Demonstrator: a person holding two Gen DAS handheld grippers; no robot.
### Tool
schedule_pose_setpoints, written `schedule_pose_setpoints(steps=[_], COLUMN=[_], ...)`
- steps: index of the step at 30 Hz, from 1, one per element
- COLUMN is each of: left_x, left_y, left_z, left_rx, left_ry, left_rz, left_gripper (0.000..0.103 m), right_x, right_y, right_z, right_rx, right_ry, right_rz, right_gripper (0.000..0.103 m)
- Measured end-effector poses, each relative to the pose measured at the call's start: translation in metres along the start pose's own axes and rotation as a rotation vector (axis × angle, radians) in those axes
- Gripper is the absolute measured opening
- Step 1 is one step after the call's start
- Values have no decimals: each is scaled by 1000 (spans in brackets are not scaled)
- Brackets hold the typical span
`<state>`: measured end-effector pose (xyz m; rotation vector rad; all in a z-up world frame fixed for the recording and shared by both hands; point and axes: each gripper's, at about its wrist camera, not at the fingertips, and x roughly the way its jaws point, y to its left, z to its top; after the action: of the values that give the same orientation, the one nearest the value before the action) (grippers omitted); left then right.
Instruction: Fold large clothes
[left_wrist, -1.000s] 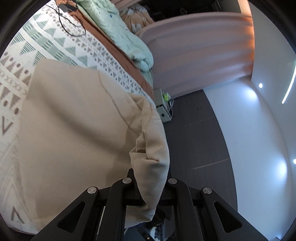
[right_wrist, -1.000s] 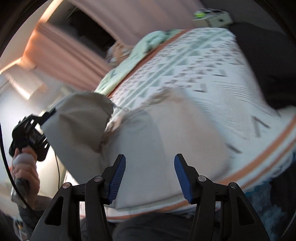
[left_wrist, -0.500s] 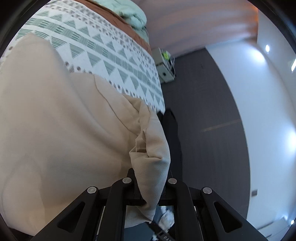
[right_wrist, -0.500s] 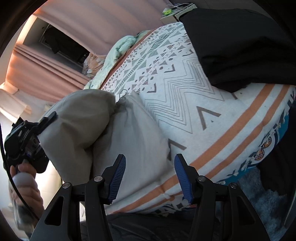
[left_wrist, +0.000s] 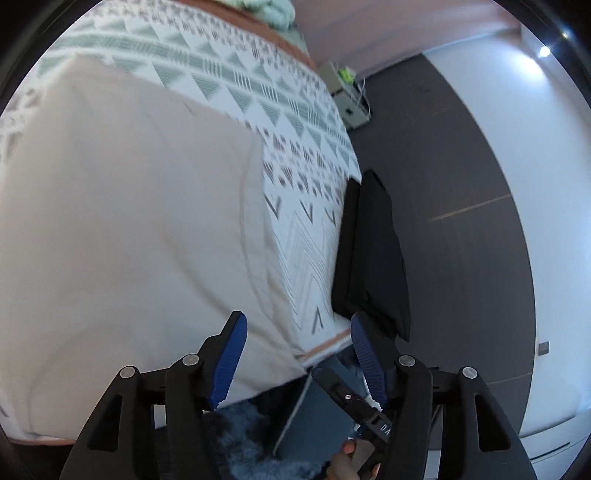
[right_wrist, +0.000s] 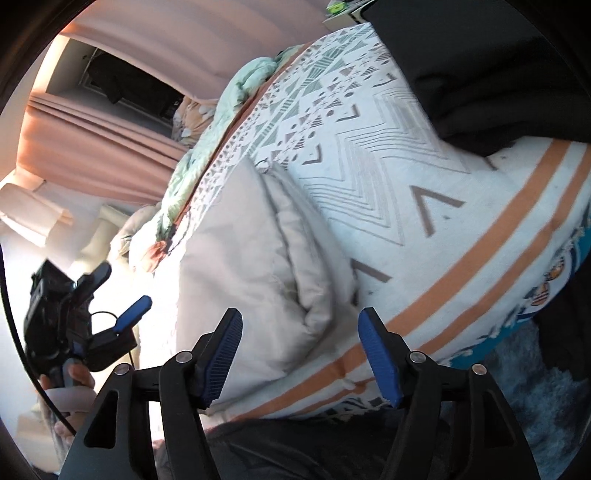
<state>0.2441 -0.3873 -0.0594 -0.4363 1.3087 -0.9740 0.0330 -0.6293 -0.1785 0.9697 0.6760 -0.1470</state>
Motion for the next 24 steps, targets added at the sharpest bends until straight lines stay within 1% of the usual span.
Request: schedule_pose_setpoints(steps=[2,4,7,9,10,11,12,13,14,15,16,18,22,23,24], left_x=[-20,-40,-69,-86,-93,-100,-105,-111,-113,-115,-118,-117,-108,-106,-103], left_y=[14,29,59,79,89,99,108,116,123,130,138,149,162,162,163], left_z=[1,2,3,2,1,0,-3,-4,-7,-10,-13,-17,-25,-26,-27], left_rx=[-8,-20,-42,-58,-66,-75,-84,-94,-101,-106,-111,-121,-132,-127,-121], left_ry=[-37,-79,-137,-169,-182,-193,-198,-199,-197,-191,-186,-171,-133,-128,-123], left_rz=[28,81,160,214,245,274,301,320,335,346,354,371,371,372,372], left_gripper=[60,60,60,60,60,60,60,60,60,60,60,60,60,59,55], right_x=[7,13,23,28,31,35,38,40,41,41,41,38,34,33,34], right_y=[4,6,9,9,8,7,6,4,3,2,3,6,2,-1,-5], right_z=[1,1,-4,-8,-9,-10,-10,-10,-10,-10,-10,-9,-5,-5,-6], right_rx=[-12,-17,-33,-33,-32,-36,-39,-36,-29,-30,-40,-69,-46,-37,-27], right_ry=[7,16,32,31,37,41,42,42,37,24,8,-30,-60,-61,-59], right_rz=[-4,-15,-78,-76,-78,-79,-86,-85,-70,-58,-48,-29,-10,-9,-10], right_gripper=[66,66,66,65,54,47,32,27,25,17,13,11,10,10,10])
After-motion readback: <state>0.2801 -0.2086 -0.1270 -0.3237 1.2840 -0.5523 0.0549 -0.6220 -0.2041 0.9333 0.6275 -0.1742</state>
